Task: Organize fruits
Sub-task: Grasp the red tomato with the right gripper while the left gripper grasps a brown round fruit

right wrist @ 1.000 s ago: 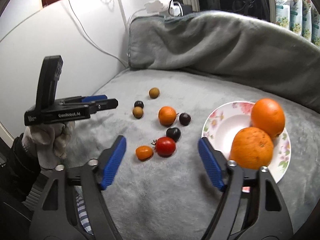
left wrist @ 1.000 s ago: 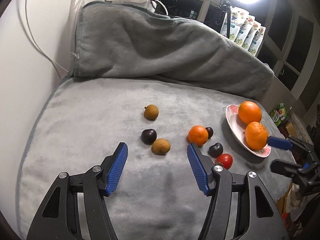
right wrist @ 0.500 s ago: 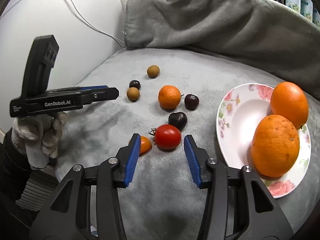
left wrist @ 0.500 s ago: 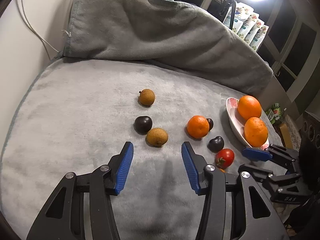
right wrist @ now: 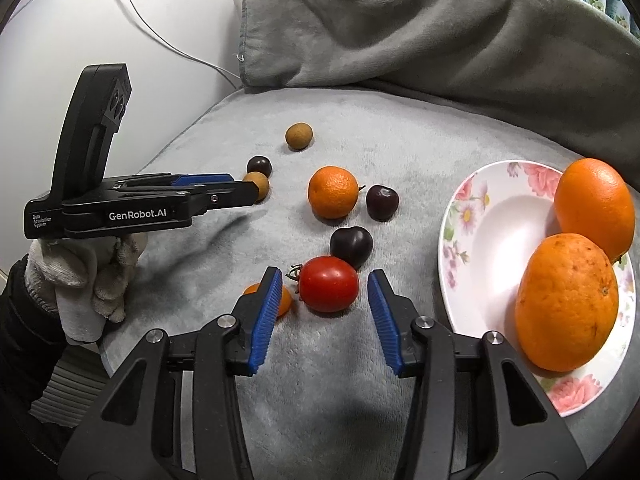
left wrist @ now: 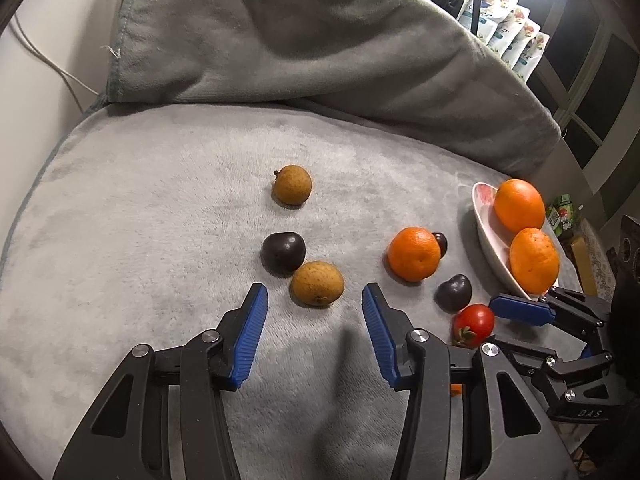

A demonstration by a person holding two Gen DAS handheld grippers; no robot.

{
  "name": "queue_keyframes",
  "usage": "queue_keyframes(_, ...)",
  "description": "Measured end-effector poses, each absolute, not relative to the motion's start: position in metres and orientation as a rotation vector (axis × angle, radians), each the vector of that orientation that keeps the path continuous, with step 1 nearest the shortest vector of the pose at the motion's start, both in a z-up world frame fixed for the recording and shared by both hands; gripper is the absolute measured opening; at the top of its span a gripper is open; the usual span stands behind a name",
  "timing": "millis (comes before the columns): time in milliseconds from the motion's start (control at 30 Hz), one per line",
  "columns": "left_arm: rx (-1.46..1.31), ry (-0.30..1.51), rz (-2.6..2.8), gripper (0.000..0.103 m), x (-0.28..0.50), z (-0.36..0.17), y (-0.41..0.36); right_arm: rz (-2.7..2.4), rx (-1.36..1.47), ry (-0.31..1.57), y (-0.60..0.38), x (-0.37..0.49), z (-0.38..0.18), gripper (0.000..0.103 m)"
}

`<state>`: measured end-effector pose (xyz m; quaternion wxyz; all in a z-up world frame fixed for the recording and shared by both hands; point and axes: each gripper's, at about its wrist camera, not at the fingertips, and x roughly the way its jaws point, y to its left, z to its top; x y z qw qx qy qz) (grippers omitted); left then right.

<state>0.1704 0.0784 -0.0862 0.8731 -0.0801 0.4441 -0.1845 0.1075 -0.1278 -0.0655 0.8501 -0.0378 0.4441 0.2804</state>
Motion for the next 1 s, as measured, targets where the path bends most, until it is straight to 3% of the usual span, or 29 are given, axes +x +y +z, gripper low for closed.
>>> queue_keyframes(133,-0.164,0.934,-0.387,0.043,0.174,-0.088,0.077,0.598,-0.080,0.955,-0.126,0.111,-0.071,0.040)
queue_keyframes(433,-0.156,0.950,-0.390,0.027,0.181,-0.092,0.074,0.603,-0.071,0.962,-0.124,0.116,-0.075,0.036)
queue_keyframes(1000,-0.180,0.920,-0.404,0.027,0.169,-0.079,0.074,0.604,-0.037,0.918,-0.134,0.102,-0.060,0.036)
